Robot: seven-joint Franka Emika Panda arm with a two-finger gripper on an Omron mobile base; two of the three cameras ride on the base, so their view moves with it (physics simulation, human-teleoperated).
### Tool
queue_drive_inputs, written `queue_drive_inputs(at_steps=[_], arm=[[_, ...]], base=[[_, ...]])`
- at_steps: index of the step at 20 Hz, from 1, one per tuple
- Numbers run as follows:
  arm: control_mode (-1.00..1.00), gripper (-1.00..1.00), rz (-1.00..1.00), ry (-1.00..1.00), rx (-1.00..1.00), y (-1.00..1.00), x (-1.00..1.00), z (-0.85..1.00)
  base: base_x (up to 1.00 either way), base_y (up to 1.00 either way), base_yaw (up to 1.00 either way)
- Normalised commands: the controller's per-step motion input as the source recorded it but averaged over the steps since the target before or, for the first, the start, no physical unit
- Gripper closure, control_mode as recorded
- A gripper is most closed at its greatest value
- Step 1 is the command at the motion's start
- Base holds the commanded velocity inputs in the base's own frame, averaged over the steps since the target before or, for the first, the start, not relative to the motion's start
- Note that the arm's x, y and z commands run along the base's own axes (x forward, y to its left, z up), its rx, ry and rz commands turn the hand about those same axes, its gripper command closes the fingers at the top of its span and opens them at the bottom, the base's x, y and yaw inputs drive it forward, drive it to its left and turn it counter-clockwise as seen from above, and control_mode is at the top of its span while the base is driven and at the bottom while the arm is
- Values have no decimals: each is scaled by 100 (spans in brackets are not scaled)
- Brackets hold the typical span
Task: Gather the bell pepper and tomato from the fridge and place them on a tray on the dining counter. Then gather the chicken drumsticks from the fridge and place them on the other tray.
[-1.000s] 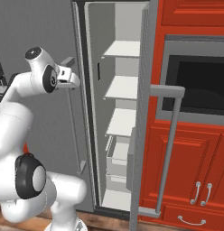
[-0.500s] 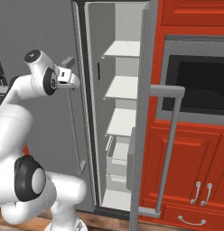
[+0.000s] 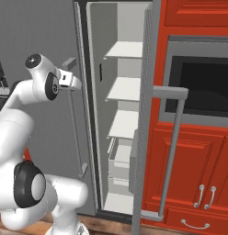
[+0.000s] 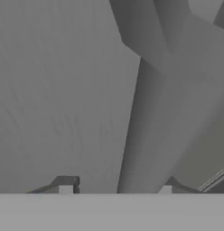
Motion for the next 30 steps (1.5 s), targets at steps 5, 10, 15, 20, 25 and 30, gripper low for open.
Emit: queue_drive_inputs(at_steps=[5,10,15,20,25,30], arm=[[-100,100,5,2,0,11,24,-14],[-100,100,12,0,0,42,-19,-11],[-100,100,21,0,0,40,-70,-13],[-100,100,21,0,0,47,-77,-14],[-100,100,9,0,0,68,-77,-5],[-100,100,9,0,0,70,-77,-1]], base=[[0,0,0],[0,0,0],[0,0,0],[0,0,0],[0,0,0],[0,0,0]])
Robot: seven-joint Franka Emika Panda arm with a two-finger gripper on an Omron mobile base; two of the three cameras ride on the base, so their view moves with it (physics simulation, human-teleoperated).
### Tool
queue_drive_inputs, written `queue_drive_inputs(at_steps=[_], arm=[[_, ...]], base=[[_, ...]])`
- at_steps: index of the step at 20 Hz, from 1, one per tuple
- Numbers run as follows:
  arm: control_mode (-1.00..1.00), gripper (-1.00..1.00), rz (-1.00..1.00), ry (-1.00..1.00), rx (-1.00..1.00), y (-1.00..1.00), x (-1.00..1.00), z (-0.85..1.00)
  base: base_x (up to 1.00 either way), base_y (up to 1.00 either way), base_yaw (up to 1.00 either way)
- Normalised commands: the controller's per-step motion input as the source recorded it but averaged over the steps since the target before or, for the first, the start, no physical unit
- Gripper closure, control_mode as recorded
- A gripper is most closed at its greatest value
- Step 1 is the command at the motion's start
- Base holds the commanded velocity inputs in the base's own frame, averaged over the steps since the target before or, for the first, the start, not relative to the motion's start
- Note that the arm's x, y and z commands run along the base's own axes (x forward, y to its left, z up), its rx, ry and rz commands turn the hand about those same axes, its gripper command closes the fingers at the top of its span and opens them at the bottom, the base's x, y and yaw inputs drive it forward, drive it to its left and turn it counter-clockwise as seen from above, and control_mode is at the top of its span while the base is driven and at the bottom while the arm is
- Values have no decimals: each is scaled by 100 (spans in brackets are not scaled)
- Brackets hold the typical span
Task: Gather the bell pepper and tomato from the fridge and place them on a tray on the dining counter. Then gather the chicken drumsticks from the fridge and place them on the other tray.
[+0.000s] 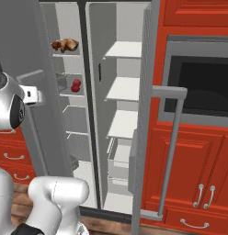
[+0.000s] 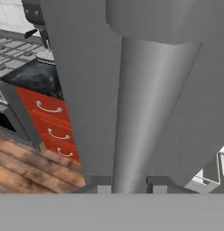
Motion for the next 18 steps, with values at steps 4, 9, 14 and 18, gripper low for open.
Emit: queue_drive_inputs(at_steps=[4,9,14,18], arm=[[-100,100,9,0,0,71,-72,0],[-100,100,10,0,0,71,-71,0],[-100,100,8,0,0,75,-81,-4],[-100,-100,6,0,0,69,-79,-3]], base=[[0,0,0],[0,0,0],[0,0,0],[0,0,0]])
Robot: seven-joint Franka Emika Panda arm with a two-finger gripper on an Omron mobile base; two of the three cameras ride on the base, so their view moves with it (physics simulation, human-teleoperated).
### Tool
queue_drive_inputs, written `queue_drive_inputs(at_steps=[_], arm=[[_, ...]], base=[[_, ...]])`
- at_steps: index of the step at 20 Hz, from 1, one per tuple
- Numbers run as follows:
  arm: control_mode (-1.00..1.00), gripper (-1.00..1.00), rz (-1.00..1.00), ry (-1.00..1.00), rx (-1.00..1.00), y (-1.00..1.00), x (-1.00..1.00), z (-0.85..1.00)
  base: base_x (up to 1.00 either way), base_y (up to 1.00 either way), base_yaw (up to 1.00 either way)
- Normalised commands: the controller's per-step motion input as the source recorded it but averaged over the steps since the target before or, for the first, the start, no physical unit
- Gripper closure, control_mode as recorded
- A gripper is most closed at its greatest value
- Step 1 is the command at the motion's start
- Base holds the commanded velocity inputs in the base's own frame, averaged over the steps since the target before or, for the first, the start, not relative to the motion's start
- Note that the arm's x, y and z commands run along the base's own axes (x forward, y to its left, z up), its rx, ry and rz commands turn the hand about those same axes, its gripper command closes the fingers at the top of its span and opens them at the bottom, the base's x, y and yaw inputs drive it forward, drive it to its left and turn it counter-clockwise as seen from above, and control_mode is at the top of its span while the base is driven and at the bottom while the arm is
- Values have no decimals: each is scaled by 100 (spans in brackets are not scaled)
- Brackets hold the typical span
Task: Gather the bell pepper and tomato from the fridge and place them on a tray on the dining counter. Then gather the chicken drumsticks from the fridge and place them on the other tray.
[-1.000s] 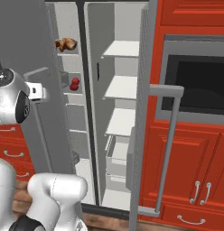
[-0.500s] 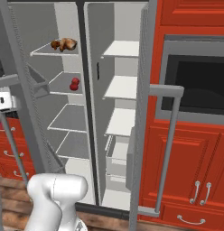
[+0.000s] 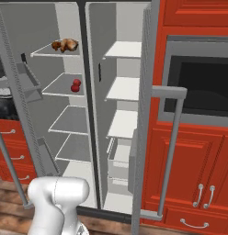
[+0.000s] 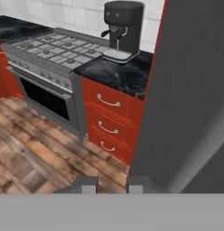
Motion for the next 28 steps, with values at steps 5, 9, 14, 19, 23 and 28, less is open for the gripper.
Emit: queue_drive_inputs(at_steps=[5,9,14,19,23,28], arm=[[-100,-100,4,-5,10,-45,-96,17],[-100,-100,8,-1,17,-100,-48,37],[-100,-100,6,3,18,-100,-1,30],[-100,-100,0,12,16,-96,35,22],[-100,-100,-1,10,14,-69,49,11],[-100,-100,0,8,14,-38,51,0]], base=[[0,0,0],[0,0,0],[0,0,0],[0,0,0],[0,0,0],[0,0,0]])
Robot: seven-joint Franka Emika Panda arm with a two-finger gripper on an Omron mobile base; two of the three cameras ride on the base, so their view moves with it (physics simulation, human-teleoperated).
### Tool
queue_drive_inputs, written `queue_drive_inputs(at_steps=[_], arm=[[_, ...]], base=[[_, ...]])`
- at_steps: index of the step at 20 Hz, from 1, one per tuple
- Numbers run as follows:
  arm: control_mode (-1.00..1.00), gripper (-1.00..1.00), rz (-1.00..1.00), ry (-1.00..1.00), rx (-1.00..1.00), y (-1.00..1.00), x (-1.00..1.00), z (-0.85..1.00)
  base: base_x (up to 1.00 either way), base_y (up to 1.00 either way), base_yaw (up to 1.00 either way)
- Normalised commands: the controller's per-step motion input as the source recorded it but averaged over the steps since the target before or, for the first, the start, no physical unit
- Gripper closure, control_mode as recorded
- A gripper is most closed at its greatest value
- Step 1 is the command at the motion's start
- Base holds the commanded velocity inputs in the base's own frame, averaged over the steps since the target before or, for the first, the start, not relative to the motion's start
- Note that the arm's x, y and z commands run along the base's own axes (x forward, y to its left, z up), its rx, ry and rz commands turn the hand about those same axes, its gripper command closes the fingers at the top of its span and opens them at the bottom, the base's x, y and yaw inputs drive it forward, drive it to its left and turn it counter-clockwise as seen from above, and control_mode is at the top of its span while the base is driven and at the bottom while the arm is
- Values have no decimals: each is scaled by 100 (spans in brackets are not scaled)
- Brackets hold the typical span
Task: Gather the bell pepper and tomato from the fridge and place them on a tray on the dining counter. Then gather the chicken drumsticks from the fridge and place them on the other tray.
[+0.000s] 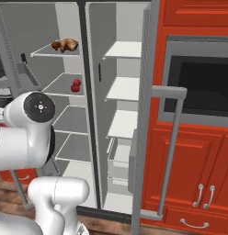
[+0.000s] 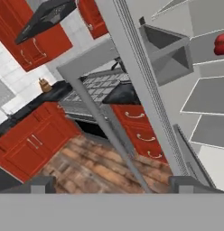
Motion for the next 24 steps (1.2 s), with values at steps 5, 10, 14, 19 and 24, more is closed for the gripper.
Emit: queue_drive_inputs(at_steps=[5,10,14,19,24], arm=[[-100,-100,0,14,12,-15,54,0],[-100,-100,3,14,13,-22,66,-13],[-100,-100,4,15,14,-15,75,-16],[-100,-100,0,15,11,2,83,-12],[-100,-100,0,13,9,17,77,-16]], base=[[0,0,0],[0,0,0],[0,0,0],[0,0,0],[0,0,0]])
